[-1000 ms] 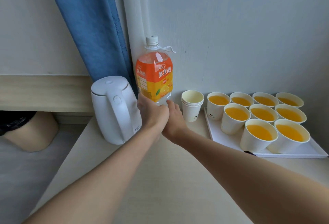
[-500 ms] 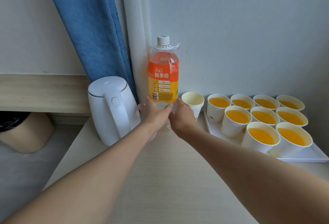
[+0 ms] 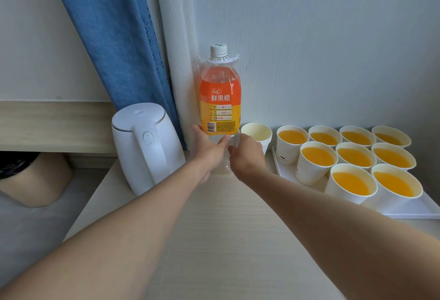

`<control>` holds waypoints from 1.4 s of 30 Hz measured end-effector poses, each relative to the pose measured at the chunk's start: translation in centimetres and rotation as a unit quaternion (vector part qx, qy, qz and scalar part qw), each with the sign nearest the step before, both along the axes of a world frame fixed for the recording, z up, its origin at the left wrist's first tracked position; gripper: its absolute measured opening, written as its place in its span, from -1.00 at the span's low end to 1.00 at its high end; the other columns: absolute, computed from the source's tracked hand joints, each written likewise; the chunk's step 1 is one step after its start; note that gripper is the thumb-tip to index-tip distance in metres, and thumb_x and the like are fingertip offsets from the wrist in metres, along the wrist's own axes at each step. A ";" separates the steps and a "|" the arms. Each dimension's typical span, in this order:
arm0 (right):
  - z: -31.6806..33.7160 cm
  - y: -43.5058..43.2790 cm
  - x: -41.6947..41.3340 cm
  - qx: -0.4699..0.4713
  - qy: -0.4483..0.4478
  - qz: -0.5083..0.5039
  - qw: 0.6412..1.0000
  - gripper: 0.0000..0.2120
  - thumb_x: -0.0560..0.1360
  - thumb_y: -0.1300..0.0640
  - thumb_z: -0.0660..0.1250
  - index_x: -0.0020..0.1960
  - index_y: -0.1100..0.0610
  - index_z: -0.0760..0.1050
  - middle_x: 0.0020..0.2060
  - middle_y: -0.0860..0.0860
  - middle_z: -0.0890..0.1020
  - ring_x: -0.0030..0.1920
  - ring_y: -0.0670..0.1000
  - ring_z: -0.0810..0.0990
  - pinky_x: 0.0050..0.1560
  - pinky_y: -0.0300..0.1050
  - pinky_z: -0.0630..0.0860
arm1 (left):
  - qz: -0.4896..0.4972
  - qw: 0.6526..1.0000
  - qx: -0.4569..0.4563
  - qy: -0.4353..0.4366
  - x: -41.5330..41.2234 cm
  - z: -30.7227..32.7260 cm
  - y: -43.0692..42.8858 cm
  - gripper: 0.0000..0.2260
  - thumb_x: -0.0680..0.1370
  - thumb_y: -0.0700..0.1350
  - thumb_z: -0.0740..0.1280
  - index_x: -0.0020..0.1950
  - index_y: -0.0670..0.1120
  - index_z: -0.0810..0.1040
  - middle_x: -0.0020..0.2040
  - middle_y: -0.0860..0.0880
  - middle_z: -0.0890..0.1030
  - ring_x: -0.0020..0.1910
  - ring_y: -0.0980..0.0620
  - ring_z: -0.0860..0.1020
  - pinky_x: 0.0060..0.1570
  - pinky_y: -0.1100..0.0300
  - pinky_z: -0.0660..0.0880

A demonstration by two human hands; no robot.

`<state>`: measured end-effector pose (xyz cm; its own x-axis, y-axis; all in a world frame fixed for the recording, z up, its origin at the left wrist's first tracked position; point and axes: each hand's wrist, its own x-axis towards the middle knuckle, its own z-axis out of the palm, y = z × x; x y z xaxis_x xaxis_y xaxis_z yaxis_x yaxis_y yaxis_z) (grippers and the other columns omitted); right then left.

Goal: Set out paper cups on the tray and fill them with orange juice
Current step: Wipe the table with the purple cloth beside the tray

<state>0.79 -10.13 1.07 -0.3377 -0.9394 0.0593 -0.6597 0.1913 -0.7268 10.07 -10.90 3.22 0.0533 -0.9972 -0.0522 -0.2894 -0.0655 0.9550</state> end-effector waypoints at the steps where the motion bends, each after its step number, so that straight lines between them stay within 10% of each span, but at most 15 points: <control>1: 0.0 0.0 0.1 0.002 -0.001 -0.004 1.000 -0.77 0.62 0.13 0.27 0.23 0.21 0.47 0.08 0.17 0.63 0.09 0.19 0.59 -0.11 -0.10 0.39 | -0.005 1.000 0.005 -0.001 0.0 0.0 0.0 -0.58 0.62 -0.05 0.41 0.23 0.03 0.16 0.19 0.09 0.36 0.18 0.03 0.38 0.29 -0.10 0.49; 13: 2.0 2.2 0.6 0.016 0.010 -0.031 0.999 -0.76 0.59 0.12 0.28 0.18 0.24 0.39 0.09 0.17 0.58 0.10 0.19 0.55 -0.11 -0.06 0.38 | 0.016 0.998 0.008 -0.057 0.4 -0.3 1.3 -0.49 0.64 0.04 0.36 0.45 -0.11 0.21 0.32 -0.03 0.41 0.28 -0.05 0.44 0.10 0.13 0.36; 18: 2.6 3.8 3.5 -0.032 -0.002 0.021 0.999 -0.66 0.50 0.13 0.30 0.24 0.20 0.37 0.14 0.13 0.54 0.17 0.18 0.50 0.12 0.06 0.48 | 0.053 0.987 -0.129 -0.075 2.3 3.3 3.2 -0.76 0.65 -0.22 0.25 0.31 -0.08 0.48 0.29 -0.02 0.55 0.26 0.01 0.52 0.12 0.23 0.39; 22: 3.9 5.2 7.5 0.009 -0.150 0.156 0.976 -0.61 0.54 0.00 0.29 0.29 0.18 0.45 0.11 0.07 0.59 0.03 0.03 0.54 -0.12 -0.15 0.43 | 0.127 0.957 -0.251 -0.067 6.5 6.5 4.6 -0.76 0.56 -0.36 0.24 0.08 -0.05 0.53 0.10 -0.01 0.58 -0.02 0.14 0.54 -0.08 0.48 0.36; 30: 5.1 5.3 12.0 0.052 -0.146 0.202 0.967 -0.54 0.53 -0.15 0.35 0.19 0.19 0.42 0.05 0.10 0.58 0.04 0.11 0.56 -0.07 -0.08 0.48 | 0.173 0.982 0.029 0.068 12.9 4.8 4.1 -0.54 0.58 0.02 0.37 0.45 0.02 0.33 0.33 0.02 0.51 0.20 -0.07 0.51 0.18 0.03 0.45; 42: 5.0 6.1 10.3 0.026 -0.089 0.171 0.981 -0.74 0.60 -0.02 0.29 0.04 0.16 0.32 -0.11 0.06 0.48 -0.11 0.09 0.47 -0.18 -0.08 0.37 | 0.052 0.993 0.060 0.084 12.3 3.1 3.3 -0.45 0.59 0.21 0.35 0.54 0.12 0.33 0.39 0.16 0.47 0.35 -0.04 0.45 0.32 -0.23 0.39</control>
<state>11.10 -4.05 6.05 -0.0028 -0.9997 -0.0223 -0.5554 0.0201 -0.8313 22.35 -7.62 6.36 0.1357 -0.9730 -0.1869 -0.1115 -0.2024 0.9729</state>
